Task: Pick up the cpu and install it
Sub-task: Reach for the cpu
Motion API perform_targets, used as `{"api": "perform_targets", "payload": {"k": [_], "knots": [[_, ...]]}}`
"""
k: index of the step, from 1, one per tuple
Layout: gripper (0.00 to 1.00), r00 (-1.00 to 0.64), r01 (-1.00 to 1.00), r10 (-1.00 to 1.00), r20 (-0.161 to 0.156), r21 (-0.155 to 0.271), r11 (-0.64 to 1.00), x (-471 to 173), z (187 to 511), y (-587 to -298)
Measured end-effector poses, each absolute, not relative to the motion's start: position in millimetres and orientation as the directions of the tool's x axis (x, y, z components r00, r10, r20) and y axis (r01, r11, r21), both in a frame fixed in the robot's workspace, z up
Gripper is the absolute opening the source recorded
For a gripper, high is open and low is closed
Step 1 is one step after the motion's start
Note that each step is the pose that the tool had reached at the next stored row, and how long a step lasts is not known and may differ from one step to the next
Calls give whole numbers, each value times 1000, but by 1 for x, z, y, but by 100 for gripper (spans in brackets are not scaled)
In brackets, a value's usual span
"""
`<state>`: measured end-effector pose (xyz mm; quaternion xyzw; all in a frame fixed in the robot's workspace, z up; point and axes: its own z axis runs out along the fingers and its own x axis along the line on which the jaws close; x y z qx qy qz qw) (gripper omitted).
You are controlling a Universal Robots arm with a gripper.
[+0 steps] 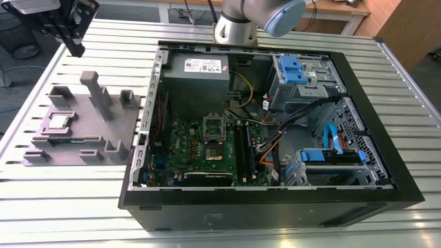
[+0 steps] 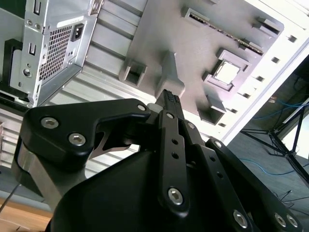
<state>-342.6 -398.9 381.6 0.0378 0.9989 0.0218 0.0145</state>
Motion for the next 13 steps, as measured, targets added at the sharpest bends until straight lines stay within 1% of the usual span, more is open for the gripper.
{"api": "perform_targets", "payload": {"k": [13], "knots": [[11, -997, 75, 76, -28, 45, 996, -363, 381, -399]]}}
